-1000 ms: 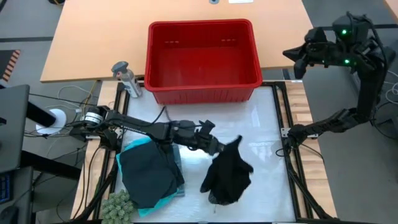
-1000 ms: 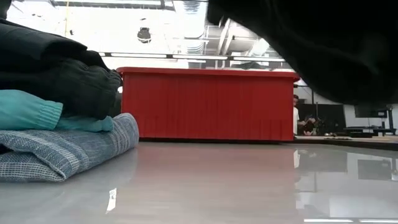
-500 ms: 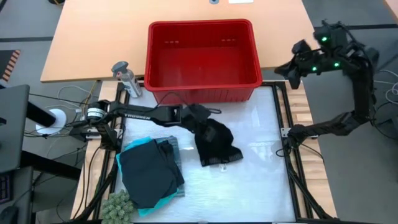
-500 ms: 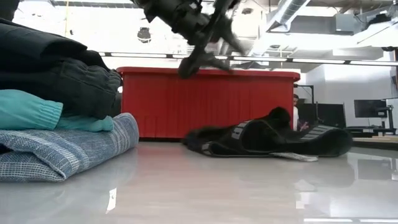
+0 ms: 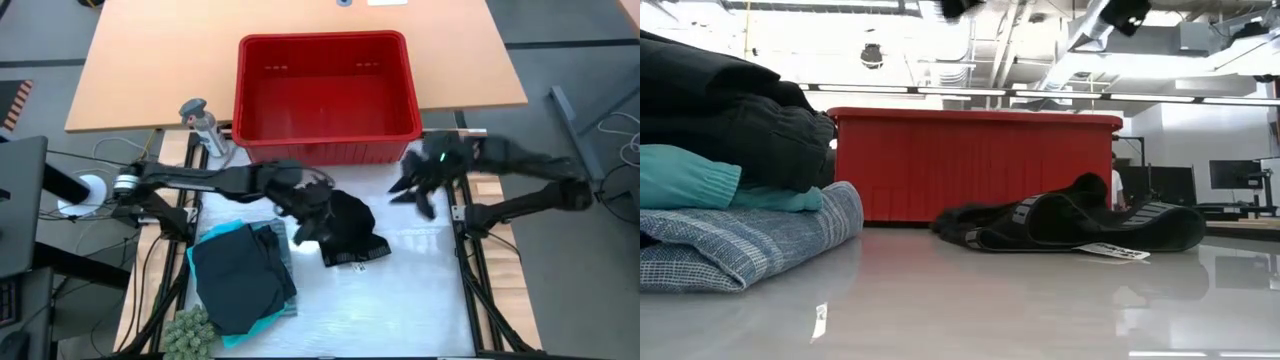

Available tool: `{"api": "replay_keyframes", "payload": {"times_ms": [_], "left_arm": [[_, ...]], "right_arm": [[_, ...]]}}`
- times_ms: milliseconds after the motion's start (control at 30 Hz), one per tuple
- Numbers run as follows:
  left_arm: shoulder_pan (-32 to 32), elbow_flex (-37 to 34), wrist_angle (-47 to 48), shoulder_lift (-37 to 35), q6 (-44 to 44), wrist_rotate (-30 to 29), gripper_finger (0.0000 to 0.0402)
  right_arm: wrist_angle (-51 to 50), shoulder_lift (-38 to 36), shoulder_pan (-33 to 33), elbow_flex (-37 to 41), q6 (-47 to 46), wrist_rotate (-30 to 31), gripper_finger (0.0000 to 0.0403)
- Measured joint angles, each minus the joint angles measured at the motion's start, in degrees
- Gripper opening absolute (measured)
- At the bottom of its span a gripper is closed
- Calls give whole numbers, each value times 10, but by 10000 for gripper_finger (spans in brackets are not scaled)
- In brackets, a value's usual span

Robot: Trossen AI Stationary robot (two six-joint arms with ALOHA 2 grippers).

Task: Fold Laundry from Bin
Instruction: Fold the black boxer from the red organizer bin

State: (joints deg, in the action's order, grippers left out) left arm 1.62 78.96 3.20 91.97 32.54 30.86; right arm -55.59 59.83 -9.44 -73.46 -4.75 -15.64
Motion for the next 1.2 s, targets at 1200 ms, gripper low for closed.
{"api": "replay_keyframes", "payload": {"times_ms": [1200], "left_arm": [[-173,0,195,-141,-38,-316,230]], "right_arm": [[170,557,244,-73,-458,184,234]]}}
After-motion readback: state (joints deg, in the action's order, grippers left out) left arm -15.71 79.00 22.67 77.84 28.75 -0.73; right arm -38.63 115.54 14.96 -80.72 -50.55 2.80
